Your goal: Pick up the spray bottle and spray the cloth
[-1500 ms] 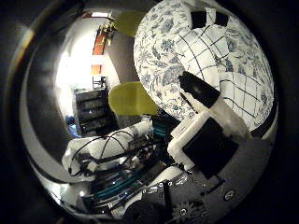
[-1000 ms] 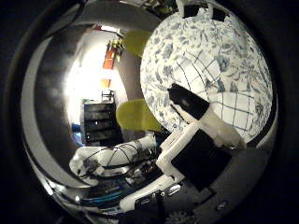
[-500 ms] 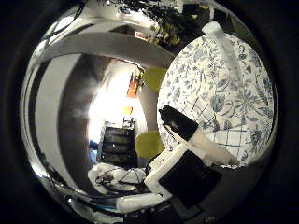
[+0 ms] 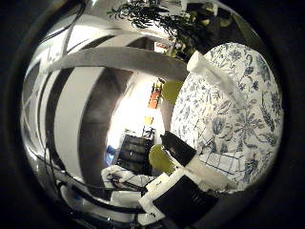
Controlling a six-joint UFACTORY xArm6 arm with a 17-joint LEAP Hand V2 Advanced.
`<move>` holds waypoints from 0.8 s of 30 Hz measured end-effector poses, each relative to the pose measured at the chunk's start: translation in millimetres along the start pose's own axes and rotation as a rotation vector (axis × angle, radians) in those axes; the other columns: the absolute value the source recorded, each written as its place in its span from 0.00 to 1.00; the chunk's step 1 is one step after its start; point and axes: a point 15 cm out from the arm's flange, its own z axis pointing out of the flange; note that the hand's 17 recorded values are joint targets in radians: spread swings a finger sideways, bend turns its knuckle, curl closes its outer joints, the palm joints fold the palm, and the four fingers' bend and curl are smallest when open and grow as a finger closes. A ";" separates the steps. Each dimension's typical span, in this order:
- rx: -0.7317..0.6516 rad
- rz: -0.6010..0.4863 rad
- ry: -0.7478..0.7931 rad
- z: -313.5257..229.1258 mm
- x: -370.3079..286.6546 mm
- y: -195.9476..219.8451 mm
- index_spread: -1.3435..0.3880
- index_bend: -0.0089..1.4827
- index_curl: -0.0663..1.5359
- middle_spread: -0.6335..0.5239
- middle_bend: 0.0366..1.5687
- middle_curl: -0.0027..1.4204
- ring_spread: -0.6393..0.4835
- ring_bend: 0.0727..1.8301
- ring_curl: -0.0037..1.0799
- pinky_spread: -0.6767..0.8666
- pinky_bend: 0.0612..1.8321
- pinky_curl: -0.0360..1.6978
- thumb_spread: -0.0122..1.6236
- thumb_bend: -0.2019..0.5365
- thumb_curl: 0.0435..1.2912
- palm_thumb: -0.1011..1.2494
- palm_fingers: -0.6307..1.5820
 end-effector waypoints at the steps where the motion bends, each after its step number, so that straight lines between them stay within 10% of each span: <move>1: -0.017 0.002 -0.024 1.8 7.0 -2.7 0.64 0.11 0.22 0.62 0.14 0.26 0.75 0.17 0.23 0.68 0.24 0.17 0.63 0.24 0.23 0.53 0.32; 24: -0.187 -0.054 -0.091 116.6 51.2 -48.6 0.63 0.10 0.18 0.68 0.12 0.24 0.75 0.16 0.25 0.67 0.24 0.20 0.57 0.23 0.21 0.46 0.28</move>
